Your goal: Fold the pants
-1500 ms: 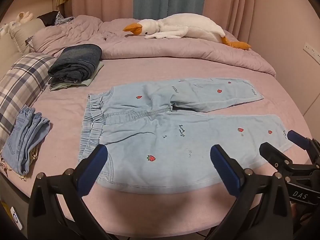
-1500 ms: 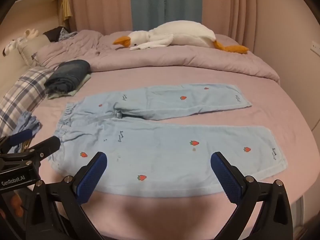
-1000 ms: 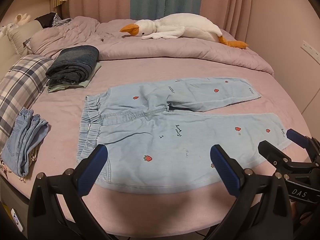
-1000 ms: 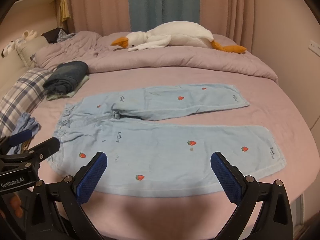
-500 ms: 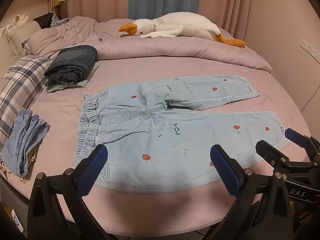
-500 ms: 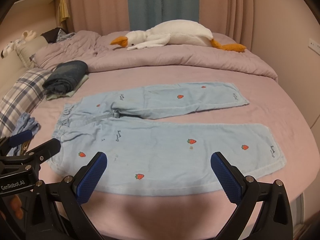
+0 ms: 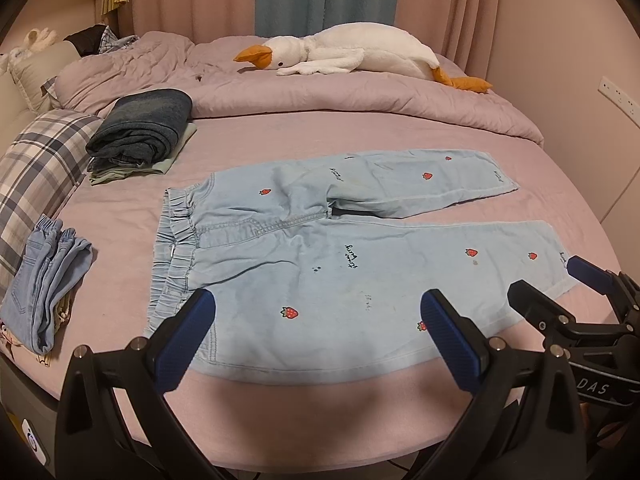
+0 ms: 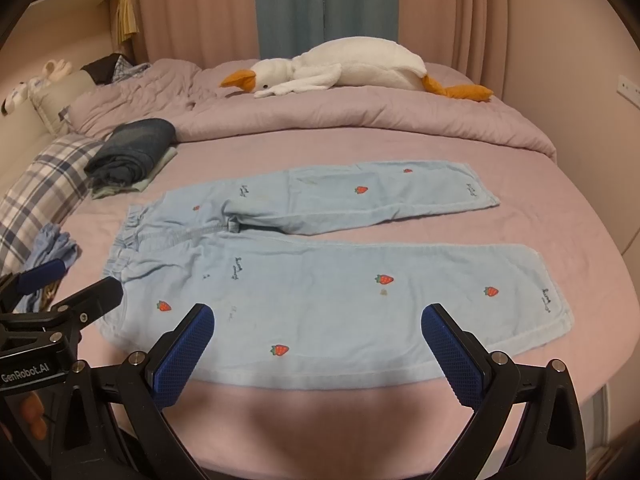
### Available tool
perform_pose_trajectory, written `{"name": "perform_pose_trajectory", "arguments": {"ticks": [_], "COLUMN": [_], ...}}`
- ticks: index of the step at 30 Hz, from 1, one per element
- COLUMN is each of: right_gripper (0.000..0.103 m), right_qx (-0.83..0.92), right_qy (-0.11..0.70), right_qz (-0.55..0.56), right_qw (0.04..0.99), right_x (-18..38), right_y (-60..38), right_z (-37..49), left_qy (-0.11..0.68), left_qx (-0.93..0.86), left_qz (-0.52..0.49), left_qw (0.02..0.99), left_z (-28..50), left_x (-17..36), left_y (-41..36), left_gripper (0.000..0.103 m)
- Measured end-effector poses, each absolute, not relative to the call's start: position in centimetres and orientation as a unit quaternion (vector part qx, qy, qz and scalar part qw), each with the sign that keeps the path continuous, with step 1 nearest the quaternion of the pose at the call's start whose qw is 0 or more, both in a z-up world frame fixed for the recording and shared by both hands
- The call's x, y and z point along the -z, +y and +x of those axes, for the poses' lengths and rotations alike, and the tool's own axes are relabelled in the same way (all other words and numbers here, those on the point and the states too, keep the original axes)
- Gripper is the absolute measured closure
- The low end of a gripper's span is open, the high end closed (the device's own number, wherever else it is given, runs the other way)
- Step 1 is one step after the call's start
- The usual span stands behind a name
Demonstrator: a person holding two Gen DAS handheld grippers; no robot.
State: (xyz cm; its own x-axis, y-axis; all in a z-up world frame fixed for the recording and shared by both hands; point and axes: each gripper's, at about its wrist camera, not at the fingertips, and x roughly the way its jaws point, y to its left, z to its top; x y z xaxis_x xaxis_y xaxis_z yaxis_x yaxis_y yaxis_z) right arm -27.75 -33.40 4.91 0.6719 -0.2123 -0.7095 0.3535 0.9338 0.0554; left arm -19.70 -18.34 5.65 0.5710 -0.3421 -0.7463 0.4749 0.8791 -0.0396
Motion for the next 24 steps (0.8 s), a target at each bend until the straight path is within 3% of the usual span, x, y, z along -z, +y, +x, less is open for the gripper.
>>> {"name": "perform_pose_trajectory", "arguments": {"ticks": [13, 24], "right_gripper": [0.0, 0.0], "right_qx": [0.141, 0.035], "right_qy": [0.383, 0.436], "right_qz": [0.101, 0.06], "right_qw": [0.907, 0.897], "right_x": [-3.7, 1.2], "right_y": [-32.9, -28.3], "right_z": [-27.0, -24.6], "left_qy": [0.434, 0.512], "left_qx": [0.23, 0.157], "left_qz": [0.053, -0.124], "left_qw": [0.869, 0.835], "left_z": [-18.1, -13.8], "left_x": [-3.7, 3.4], "left_y": [-16.7, -5.2], "left_gripper": [0.0, 0.001]}}
